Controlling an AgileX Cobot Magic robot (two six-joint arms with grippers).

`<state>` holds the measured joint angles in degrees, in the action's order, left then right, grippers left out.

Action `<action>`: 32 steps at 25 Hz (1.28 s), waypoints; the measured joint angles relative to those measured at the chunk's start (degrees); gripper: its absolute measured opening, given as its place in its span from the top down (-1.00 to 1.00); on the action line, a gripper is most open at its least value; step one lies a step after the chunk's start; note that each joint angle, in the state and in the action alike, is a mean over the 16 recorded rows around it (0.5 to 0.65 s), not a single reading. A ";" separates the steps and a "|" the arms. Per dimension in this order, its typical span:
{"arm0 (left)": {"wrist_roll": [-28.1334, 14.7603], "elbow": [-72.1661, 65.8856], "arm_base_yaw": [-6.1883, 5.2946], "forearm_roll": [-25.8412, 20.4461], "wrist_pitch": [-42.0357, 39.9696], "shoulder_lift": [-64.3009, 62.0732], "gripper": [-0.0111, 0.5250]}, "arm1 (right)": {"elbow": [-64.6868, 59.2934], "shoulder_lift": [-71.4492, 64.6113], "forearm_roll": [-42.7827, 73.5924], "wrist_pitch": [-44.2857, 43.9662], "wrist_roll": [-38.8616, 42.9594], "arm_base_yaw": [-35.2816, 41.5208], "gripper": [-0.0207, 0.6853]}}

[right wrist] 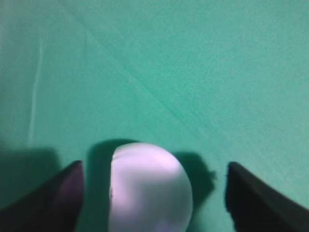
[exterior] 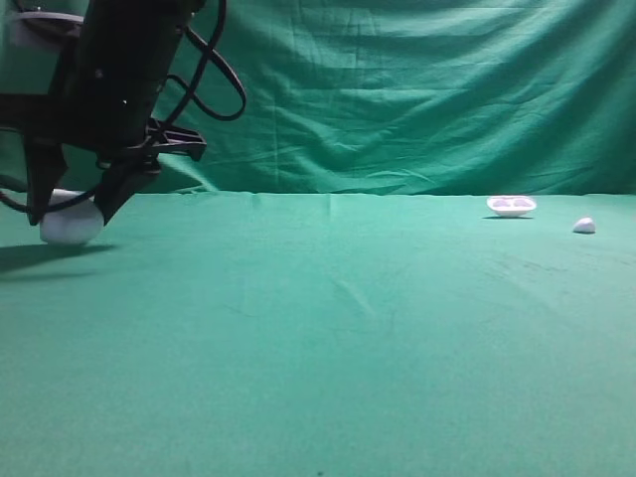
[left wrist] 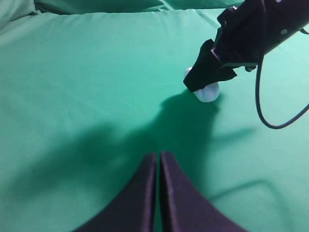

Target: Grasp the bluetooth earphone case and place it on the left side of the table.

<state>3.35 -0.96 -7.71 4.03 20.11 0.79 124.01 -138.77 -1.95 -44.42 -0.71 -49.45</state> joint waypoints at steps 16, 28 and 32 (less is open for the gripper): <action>0.00 0.00 0.00 0.00 0.00 0.00 0.96 | -1.07 20.80 3.00 -24.32 1.30 3.73 0.75; 0.00 0.00 0.00 0.00 0.00 0.00 0.96 | -27.39 47.95 2.59 -26.58 2.77 13.65 0.94; 0.00 0.00 0.00 0.00 0.00 0.00 0.96 | -39.55 59.46 2.41 -24.16 2.77 15.71 0.94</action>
<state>3.35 -0.96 -7.71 4.03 20.11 0.79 84.46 -79.31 0.46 -68.58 2.06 -33.74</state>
